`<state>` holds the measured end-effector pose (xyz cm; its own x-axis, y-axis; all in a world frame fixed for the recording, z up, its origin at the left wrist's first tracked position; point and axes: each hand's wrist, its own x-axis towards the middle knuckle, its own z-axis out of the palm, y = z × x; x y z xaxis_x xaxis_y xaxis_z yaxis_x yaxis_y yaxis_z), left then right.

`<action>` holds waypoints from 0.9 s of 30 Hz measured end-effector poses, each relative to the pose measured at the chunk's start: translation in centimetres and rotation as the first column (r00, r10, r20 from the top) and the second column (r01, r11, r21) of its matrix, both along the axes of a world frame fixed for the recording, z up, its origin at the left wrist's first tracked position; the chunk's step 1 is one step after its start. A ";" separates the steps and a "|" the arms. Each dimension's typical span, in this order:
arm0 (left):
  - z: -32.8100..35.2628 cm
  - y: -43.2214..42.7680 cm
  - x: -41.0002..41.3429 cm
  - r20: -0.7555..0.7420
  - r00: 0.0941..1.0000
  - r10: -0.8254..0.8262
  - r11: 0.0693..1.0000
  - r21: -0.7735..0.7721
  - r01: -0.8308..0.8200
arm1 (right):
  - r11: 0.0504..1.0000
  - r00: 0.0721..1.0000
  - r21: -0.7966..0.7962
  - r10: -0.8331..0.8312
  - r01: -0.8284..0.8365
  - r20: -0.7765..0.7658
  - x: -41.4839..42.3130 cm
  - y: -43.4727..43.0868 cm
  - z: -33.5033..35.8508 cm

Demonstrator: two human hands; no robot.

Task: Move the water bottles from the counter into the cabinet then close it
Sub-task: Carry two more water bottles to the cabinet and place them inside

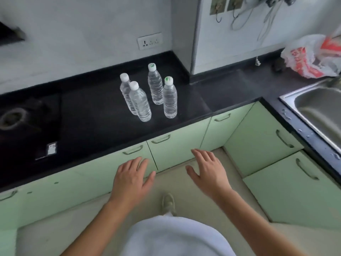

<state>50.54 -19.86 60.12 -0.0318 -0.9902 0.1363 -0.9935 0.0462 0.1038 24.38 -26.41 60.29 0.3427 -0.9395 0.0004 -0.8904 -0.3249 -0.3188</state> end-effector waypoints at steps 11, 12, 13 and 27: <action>-1.4 -10.8 2.2 -0.066 0.998 -0.010 1.000 -0.020 0.009 | 0.998 0.998 0.009 -0.064 0.064 -0.020 1.2 -6.5 -1.0; -1.2 -11.7 2.3 -0.074 0.997 -0.010 1.000 -0.028 0.008 | 0.997 0.997 0.007 -0.076 0.076 -0.012 1.4 -7.3 -0.9; -1.0 -12.5 2.6 -0.087 0.996 -0.004 0.999 -0.038 0.001 | 0.996 0.996 0.011 -0.084 0.084 -0.007 1.6 -8.0 -0.7; -0.1 -21.7 6.0 -0.536 0.678 0.504 0.855 0.198 -0.479 | 0.953 0.918 0.294 -0.181 0.075 0.353 8.5 -24.5 -0.6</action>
